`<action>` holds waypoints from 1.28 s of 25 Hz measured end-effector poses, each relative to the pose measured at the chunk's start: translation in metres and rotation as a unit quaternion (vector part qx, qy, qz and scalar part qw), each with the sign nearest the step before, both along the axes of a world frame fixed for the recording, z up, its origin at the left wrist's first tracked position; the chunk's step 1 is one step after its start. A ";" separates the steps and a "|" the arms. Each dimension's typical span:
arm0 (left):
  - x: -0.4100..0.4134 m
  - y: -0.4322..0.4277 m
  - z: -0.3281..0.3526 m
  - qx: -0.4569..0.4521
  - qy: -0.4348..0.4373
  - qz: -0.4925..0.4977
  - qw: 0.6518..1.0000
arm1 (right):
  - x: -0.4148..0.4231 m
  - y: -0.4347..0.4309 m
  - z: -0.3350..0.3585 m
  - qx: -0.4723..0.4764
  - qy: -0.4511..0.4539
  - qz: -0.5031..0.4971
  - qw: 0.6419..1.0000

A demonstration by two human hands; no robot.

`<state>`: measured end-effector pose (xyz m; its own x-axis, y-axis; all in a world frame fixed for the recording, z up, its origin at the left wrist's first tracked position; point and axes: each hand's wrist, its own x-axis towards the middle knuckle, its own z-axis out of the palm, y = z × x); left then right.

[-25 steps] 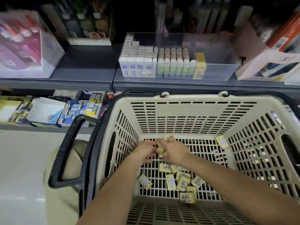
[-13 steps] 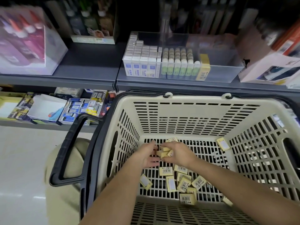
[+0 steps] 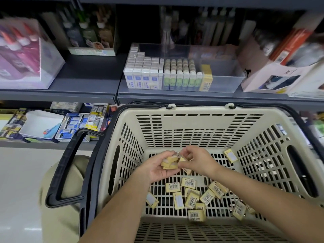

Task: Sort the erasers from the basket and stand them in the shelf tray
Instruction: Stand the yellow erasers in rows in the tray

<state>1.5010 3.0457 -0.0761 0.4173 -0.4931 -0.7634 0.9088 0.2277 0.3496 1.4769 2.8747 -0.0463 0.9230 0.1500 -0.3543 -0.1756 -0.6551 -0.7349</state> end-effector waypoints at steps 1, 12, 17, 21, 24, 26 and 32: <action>0.000 0.001 0.002 0.000 -0.005 0.005 1.000 | 0.000 -0.003 0.004 0.032 -0.002 -0.029 0.999; -0.001 0.001 0.008 0.024 -0.052 -0.004 0.998 | 0.019 0.012 -0.005 0.185 0.043 -0.151 0.970; 0.001 0.013 -0.002 0.088 -0.051 0.052 0.993 | 0.022 0.001 -0.046 -0.285 -0.058 0.145 0.946; 0.001 0.015 -0.007 0.116 -0.059 0.090 0.987 | 0.026 0.007 -0.062 -0.339 -0.066 0.156 0.925; 0.004 0.013 -0.003 0.126 -0.077 0.107 0.983 | 0.027 -0.004 -0.062 -0.335 -0.042 0.139 0.931; 0.004 0.009 0.003 0.119 -0.092 0.108 0.983 | 0.026 -0.009 -0.062 -0.317 -0.025 0.132 0.939; 0.007 0.008 0.021 0.120 -0.146 0.095 0.977 | 0.027 0.006 -0.056 -0.304 -0.029 0.198 0.931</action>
<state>1.5081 3.0540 -0.0551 0.7012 -0.2061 -0.6826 0.7116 0.2620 0.6519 1.5037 2.8808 -0.1020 0.8579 0.2708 -0.4366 0.1968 -0.9582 -0.2076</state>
